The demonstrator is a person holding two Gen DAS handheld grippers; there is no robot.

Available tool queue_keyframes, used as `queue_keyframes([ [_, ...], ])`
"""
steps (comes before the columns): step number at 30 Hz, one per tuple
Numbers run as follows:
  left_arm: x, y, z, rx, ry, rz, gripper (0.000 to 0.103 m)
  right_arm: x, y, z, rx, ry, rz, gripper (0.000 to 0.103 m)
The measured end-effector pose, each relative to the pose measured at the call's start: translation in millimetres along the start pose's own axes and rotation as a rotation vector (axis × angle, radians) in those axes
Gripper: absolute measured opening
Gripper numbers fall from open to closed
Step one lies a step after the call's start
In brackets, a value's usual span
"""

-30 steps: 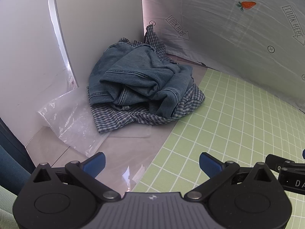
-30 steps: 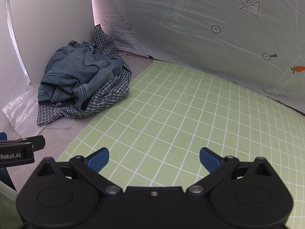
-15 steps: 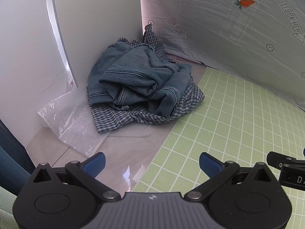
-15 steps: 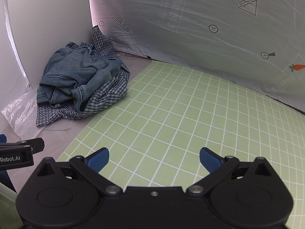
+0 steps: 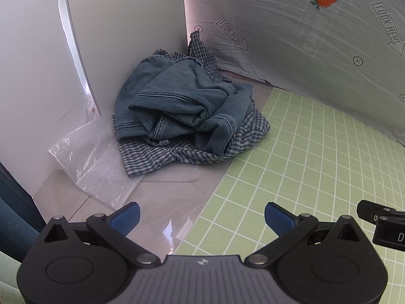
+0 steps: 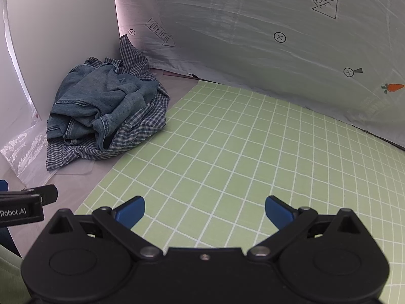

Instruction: Fold clothes

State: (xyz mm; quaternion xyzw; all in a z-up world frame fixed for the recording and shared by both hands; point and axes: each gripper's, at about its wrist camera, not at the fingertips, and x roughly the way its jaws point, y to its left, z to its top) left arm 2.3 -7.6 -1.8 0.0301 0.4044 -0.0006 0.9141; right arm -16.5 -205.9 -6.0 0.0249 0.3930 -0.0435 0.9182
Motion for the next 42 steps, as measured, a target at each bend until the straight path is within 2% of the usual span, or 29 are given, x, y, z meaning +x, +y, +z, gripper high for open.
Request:
queue_keyframes([
  [11, 21, 1, 24, -0.039, 0.009, 0.023, 0.103, 11, -8, 12, 0.003, -0.009, 0.001, 0.102],
  [21, 50, 11, 57, -0.089, 0.014, 0.051, 0.103, 49, 0, 46, -0.041, -0.013, 0.014, 0.102],
  [26, 79, 26, 86, -0.117, 0.017, 0.073, 0.103, 80, 13, 81, -0.060, -0.026, 0.030, 0.102],
  [33, 141, 53, 135, -0.181, 0.045, 0.111, 0.103, 142, 42, 140, -0.076, -0.033, 0.064, 0.102],
  [38, 187, 75, 160, -0.249, 0.062, 0.121, 0.102, 195, 68, 173, -0.085, 0.003, 0.141, 0.093],
  [42, 212, 85, 166, -0.298, 0.082, 0.081, 0.096, 229, 88, 190, -0.091, 0.018, 0.229, 0.089],
])
